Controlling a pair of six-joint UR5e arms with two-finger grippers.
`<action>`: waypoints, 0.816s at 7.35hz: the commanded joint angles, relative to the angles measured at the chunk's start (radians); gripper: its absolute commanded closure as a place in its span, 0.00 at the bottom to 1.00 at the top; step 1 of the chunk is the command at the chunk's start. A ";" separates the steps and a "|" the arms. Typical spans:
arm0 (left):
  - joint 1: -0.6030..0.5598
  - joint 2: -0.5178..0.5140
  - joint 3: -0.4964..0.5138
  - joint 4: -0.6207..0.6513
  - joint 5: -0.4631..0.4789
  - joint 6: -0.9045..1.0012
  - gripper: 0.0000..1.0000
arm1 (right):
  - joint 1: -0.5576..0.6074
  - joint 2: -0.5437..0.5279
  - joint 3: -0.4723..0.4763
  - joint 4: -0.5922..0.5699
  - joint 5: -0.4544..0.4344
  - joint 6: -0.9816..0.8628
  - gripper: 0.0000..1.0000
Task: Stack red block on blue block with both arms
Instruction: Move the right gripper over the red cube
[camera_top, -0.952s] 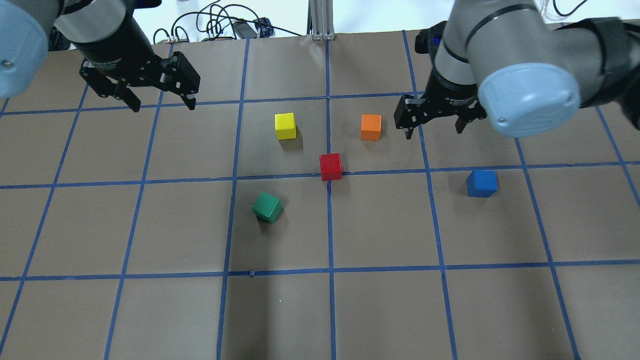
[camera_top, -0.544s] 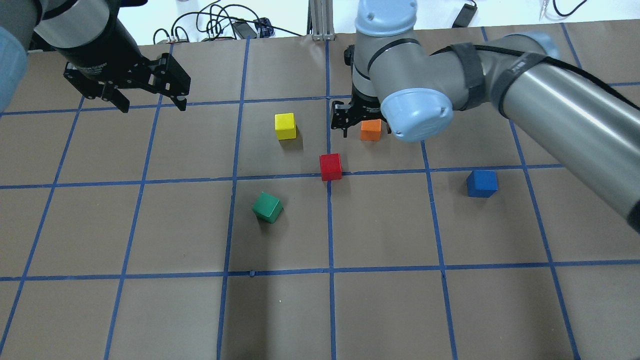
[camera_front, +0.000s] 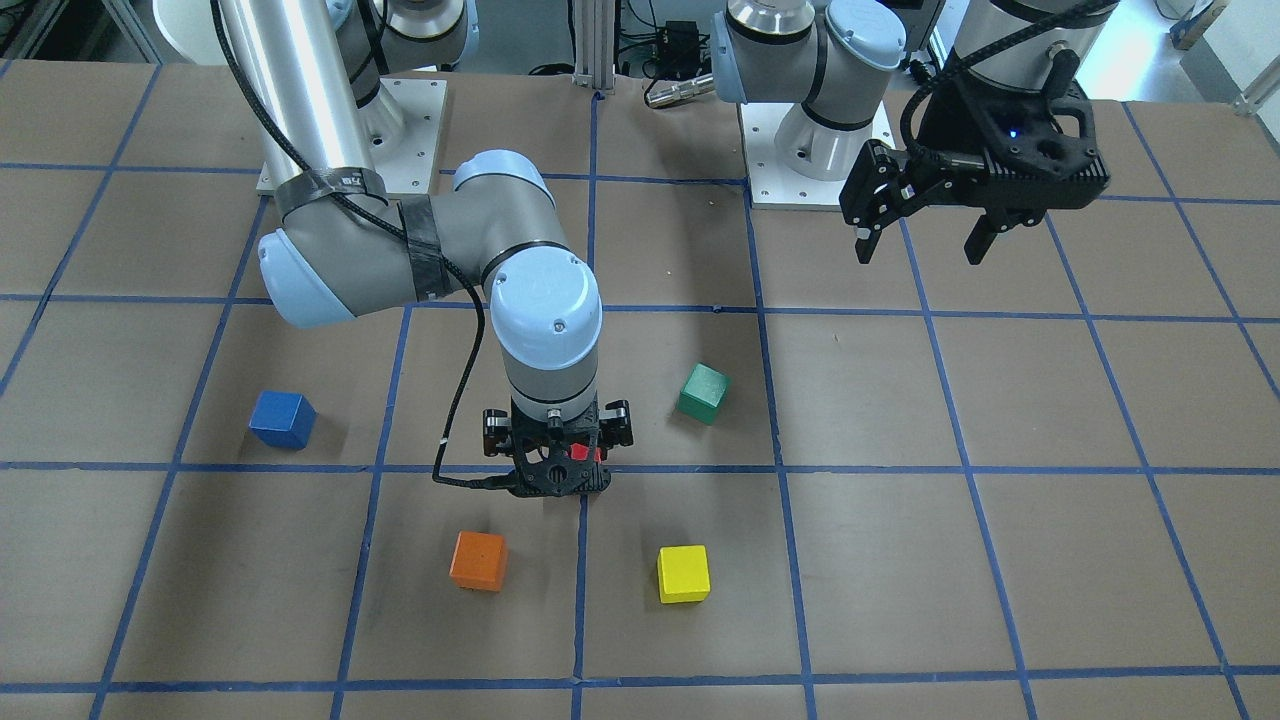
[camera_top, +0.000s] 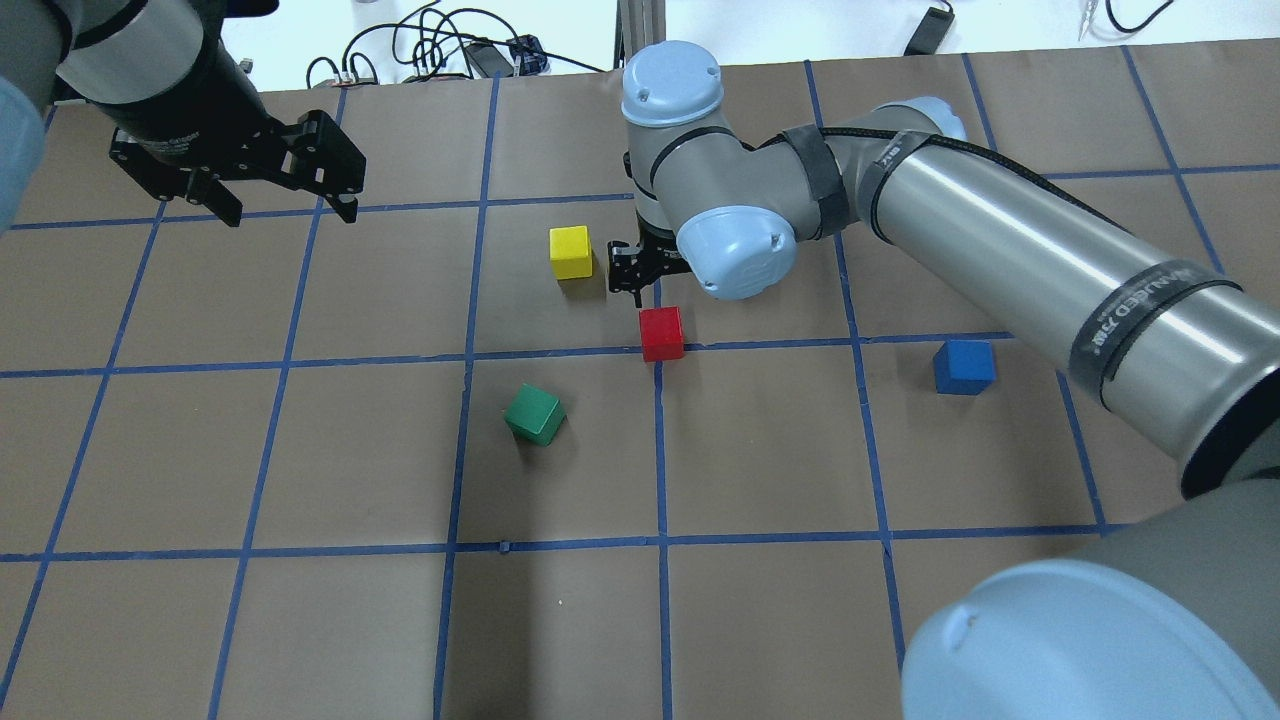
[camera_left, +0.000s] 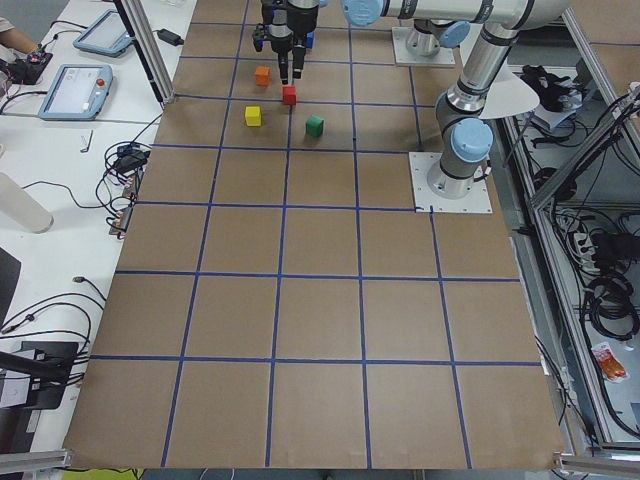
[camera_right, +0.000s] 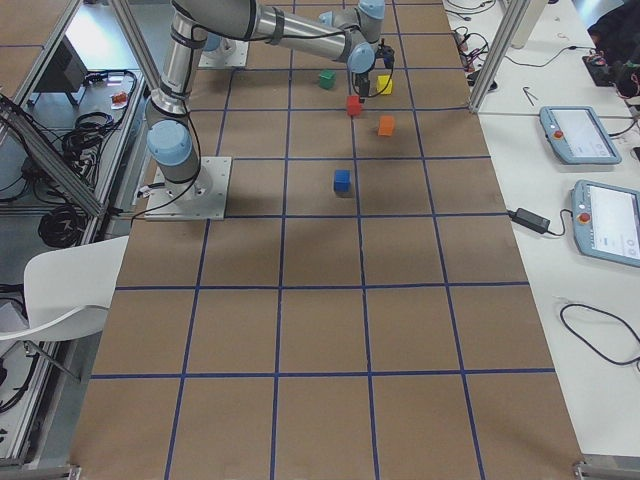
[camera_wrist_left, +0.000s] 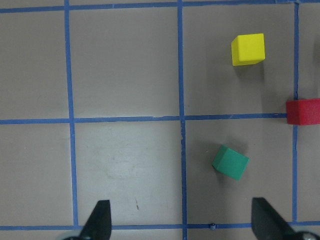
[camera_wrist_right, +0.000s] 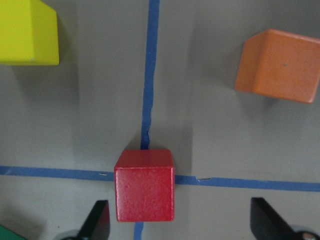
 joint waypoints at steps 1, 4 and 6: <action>0.001 -0.006 0.002 0.001 0.016 0.000 0.00 | 0.004 0.034 0.000 0.000 0.038 -0.002 0.00; 0.001 -0.006 0.002 0.004 0.017 0.000 0.00 | 0.004 0.058 0.001 0.003 0.041 -0.008 0.00; -0.001 -0.015 0.004 0.062 0.014 -0.001 0.00 | 0.004 0.069 -0.002 0.001 0.042 -0.008 0.00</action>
